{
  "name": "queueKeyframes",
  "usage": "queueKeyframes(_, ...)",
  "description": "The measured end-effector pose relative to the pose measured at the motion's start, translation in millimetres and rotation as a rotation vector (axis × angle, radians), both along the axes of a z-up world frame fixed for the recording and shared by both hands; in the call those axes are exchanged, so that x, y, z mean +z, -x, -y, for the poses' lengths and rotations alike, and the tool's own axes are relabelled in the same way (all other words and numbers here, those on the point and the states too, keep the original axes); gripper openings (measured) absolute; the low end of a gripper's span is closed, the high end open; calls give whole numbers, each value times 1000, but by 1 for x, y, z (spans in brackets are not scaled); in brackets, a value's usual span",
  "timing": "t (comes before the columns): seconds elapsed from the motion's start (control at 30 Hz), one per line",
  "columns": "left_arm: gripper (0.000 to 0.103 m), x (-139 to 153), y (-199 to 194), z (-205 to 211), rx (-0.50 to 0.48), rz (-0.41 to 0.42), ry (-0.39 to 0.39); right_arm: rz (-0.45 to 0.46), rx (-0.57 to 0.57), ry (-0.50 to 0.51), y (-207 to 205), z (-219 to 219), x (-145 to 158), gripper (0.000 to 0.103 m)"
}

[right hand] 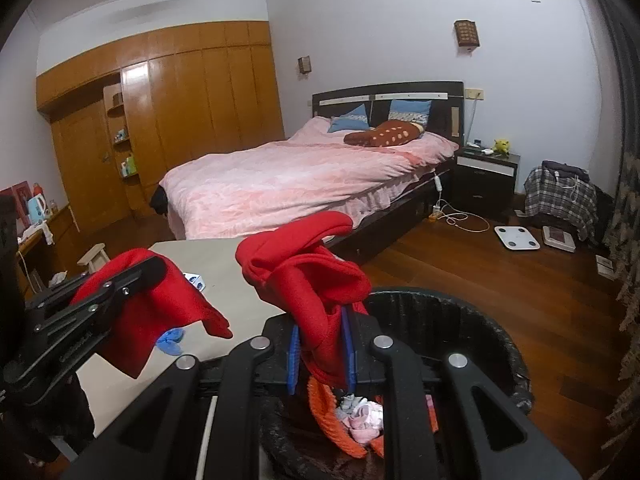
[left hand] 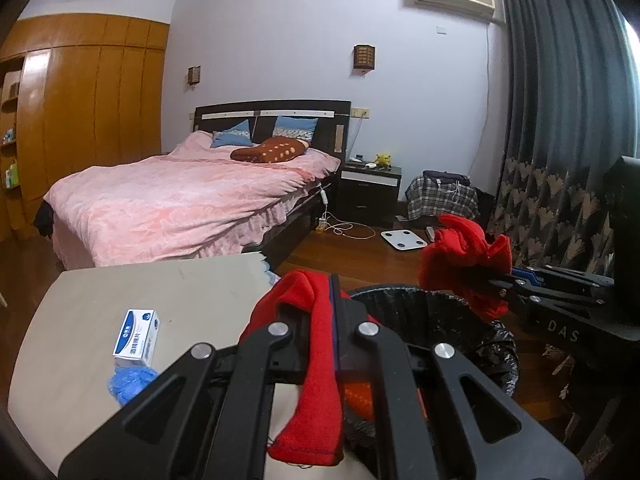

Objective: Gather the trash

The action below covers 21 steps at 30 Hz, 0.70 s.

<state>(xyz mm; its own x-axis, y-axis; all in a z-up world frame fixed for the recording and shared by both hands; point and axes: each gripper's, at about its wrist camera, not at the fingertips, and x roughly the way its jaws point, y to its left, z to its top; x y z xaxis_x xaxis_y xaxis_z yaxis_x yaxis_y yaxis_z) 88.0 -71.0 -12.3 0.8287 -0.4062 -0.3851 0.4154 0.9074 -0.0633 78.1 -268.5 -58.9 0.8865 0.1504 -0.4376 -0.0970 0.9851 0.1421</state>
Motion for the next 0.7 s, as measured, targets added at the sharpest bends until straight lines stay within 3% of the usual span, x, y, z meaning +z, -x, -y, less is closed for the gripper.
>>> queueKeyframes(0.7, 5, -12, -14, 67, -106, -21, -32, -14, -130, 3, 18, 55, -17, 17)
